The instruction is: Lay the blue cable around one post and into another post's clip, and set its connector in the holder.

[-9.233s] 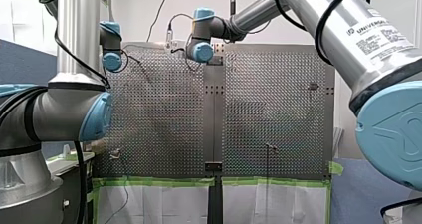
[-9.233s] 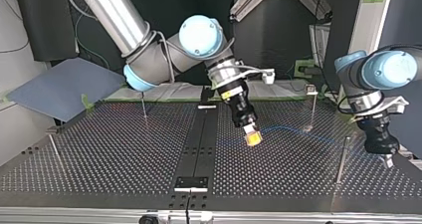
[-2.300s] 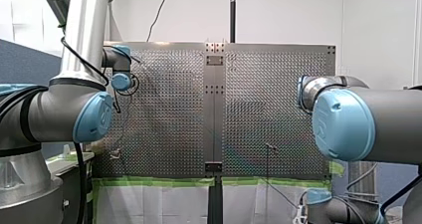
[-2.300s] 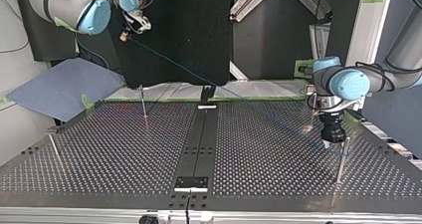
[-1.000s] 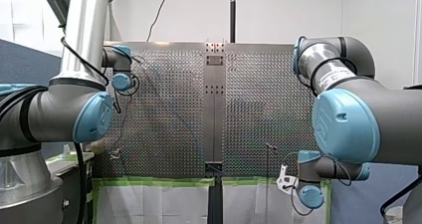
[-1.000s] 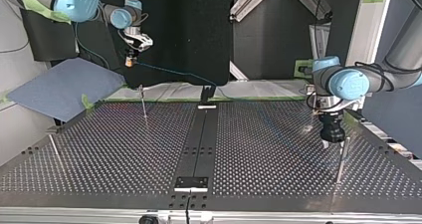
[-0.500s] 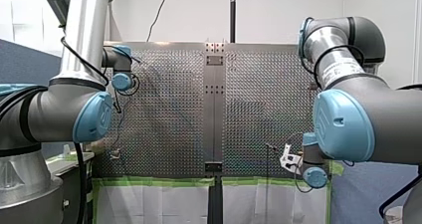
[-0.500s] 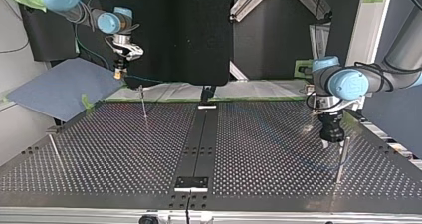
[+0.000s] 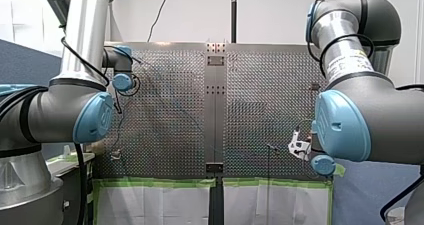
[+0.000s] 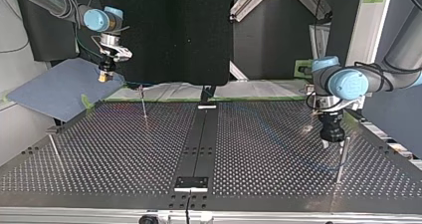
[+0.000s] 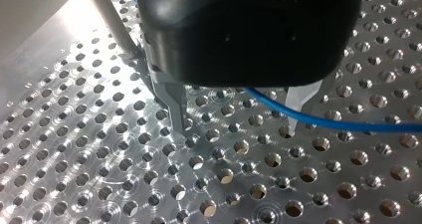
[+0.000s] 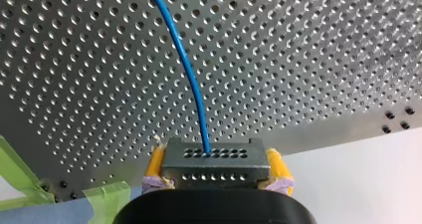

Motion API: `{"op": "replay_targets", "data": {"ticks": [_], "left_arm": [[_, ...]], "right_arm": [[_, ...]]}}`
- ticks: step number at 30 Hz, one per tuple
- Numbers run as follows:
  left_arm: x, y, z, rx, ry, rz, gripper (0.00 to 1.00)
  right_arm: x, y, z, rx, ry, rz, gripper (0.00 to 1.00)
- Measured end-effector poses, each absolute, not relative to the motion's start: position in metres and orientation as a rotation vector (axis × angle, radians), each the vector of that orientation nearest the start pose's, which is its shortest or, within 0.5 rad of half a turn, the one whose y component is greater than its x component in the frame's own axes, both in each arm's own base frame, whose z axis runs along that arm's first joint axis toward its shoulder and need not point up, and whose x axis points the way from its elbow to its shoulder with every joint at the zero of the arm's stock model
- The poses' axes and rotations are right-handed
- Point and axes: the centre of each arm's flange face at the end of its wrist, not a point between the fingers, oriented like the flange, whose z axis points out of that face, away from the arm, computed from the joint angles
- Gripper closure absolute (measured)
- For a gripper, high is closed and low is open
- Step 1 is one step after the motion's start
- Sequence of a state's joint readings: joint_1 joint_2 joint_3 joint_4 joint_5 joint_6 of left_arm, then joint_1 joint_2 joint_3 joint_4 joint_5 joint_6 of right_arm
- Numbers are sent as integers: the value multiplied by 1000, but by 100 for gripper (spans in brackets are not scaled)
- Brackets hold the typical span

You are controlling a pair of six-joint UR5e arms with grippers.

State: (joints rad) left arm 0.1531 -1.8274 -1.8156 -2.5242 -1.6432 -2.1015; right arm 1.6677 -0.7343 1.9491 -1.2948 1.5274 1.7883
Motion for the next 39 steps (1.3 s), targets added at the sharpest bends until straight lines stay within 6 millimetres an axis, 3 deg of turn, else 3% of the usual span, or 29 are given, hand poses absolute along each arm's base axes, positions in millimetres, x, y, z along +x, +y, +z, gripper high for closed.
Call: {"op": "replay_targets", "data": {"ticks": [15,27,39], "left_arm": [[574,-38,297,-550,1353,-249,0],[571,-37,295,-570,1374,-199,0],[569,-29,292,-647,1359,-266,0]], "right_arm": [[178,-534,-61,1167,-1283,1488,100],[180,-532,-64,1187,-1277,1500,100],[182,-531,-65,1195,-1279,1502,100]]}}
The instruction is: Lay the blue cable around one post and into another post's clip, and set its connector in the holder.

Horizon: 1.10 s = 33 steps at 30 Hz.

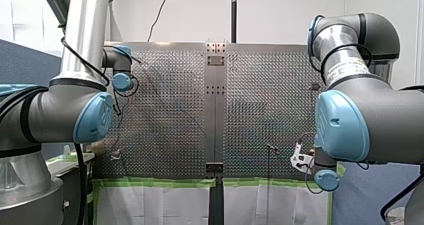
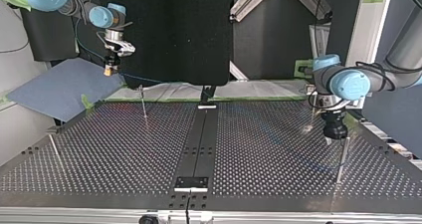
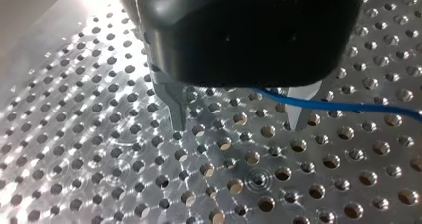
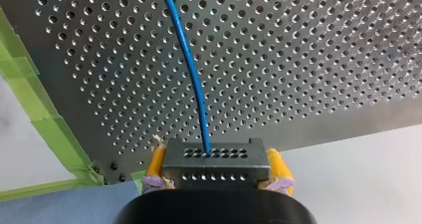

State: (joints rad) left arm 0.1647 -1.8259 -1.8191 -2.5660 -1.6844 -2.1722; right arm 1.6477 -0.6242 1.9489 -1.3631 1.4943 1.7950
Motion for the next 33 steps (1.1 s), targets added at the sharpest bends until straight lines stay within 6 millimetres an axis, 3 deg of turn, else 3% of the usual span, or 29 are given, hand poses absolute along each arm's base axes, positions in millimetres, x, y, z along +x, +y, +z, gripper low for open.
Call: {"op": "replay_targets", "data": {"ticks": [13,23,33], "left_arm": [[569,-11,293,-746,1304,-333,0],[555,-20,306,-735,1277,-389,0],[551,-34,305,-718,1307,-431,0]], "right_arm": [[183,-530,-66,1201,-1283,1499,100],[183,-530,-66,1201,-1283,1500,100],[183,-530,-66,1202,-1285,1500,100]]}}
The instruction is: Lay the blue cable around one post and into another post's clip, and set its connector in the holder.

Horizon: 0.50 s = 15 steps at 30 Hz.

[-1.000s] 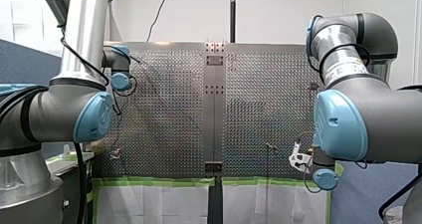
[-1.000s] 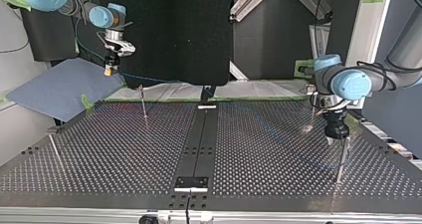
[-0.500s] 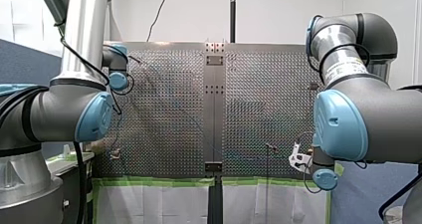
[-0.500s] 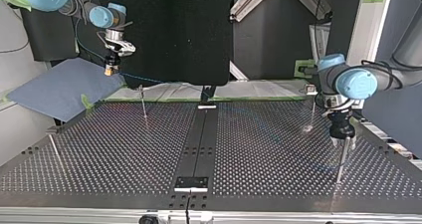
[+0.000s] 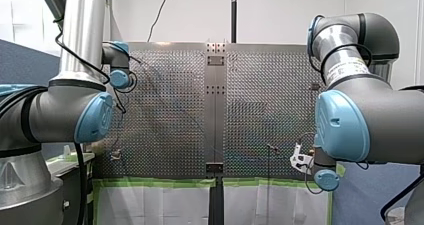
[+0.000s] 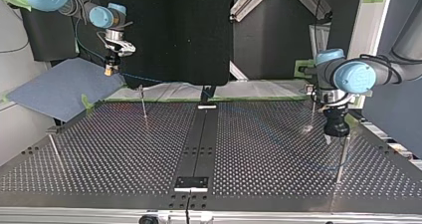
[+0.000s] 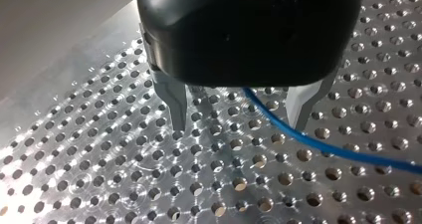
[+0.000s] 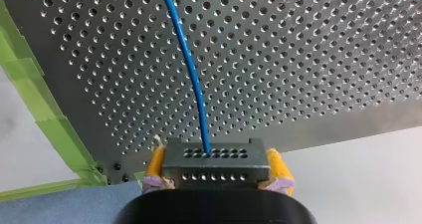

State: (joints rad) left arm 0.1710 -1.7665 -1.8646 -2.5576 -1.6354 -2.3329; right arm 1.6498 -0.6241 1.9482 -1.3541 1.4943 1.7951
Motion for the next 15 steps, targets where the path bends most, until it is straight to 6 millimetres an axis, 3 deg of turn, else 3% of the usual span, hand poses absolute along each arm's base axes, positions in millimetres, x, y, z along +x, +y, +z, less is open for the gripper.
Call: {"op": "replay_targets", "data": {"ticks": [15], "left_arm": [[535,-42,306,-735,1302,-419,0]], "right_arm": [[183,-530,-66,1203,-1285,1499,100]]}}
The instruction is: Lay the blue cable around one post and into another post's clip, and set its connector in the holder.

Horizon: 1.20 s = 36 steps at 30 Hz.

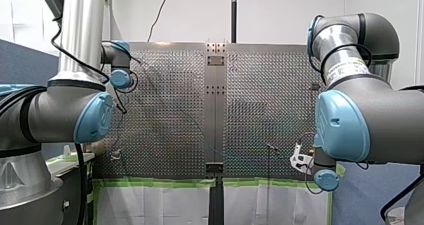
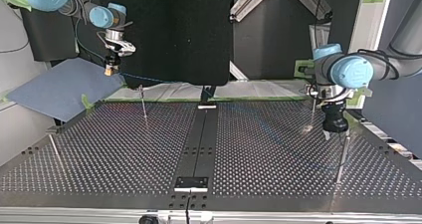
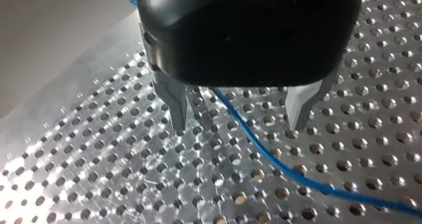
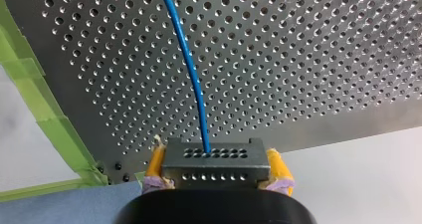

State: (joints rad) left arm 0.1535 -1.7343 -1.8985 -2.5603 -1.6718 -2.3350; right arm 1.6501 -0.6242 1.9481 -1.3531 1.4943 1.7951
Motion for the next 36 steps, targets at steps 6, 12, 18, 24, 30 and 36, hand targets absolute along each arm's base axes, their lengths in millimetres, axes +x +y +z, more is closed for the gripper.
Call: {"op": "replay_targets", "data": {"ticks": [6,12,18,24,30,36], "left_arm": [[530,-44,319,-734,1280,-418,0],[522,-48,319,-736,1290,-418,0],[505,-50,320,-728,1296,-426,0],[486,-51,323,-710,1289,-436,0],[462,-56,319,-696,1332,-447,0],[445,-62,325,-655,1377,-434,0]], "right_arm": [[184,-530,-66,1203,-1285,1499,100],[184,-530,-66,1204,-1285,1500,100],[184,-530,-66,1205,-1284,1499,100],[185,-530,-66,1204,-1283,1502,100],[185,-531,-66,1204,-1283,1502,100],[185,-532,-65,1204,-1283,1502,100]]}}
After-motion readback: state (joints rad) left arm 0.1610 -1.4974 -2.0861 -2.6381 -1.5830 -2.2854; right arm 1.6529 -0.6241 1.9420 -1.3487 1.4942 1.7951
